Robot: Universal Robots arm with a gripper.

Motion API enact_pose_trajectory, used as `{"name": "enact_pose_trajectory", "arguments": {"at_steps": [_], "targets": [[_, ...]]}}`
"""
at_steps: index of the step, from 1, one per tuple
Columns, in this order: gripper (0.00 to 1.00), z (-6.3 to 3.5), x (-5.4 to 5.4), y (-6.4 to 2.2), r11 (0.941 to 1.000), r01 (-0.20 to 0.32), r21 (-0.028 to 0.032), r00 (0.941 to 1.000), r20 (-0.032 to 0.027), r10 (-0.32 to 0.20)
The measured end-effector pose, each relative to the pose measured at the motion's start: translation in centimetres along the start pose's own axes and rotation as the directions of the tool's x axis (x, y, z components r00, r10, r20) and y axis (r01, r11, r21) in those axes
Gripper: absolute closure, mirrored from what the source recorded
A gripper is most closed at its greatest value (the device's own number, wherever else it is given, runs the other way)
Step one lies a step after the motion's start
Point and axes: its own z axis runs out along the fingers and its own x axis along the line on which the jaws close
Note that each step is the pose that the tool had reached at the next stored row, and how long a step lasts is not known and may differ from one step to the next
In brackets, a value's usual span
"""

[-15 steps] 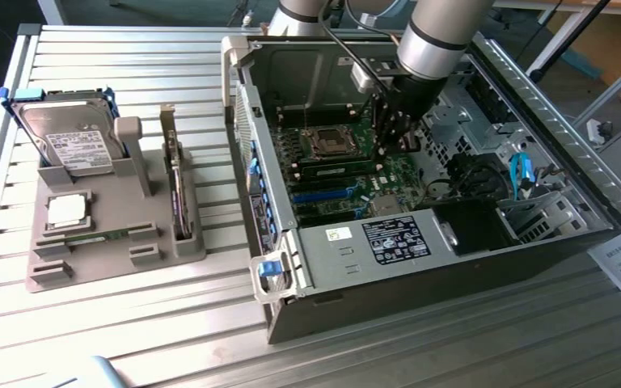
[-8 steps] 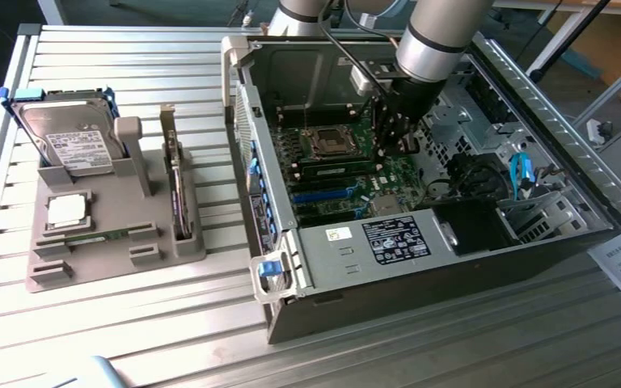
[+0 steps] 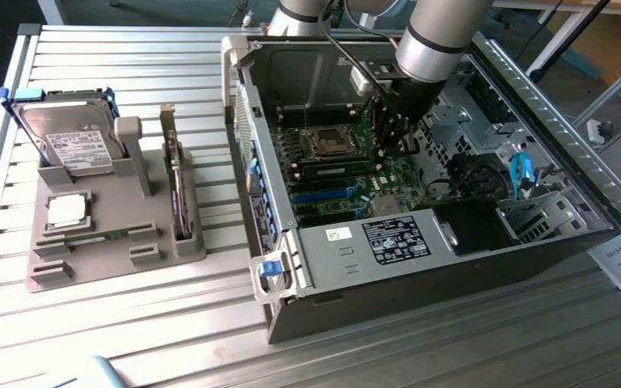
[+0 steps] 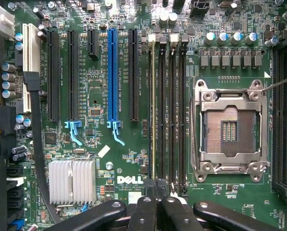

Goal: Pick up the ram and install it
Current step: 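Press down the ram until it locks into place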

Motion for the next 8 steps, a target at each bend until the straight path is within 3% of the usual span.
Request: {"name": "enact_pose_trajectory", "arguments": {"at_steps": [8], "targets": [[0.89, 0.08, -0.01, 0.00, 1.0000, 0.000, 0.0014, 1.0000, 0.0002, 0.000]]}}
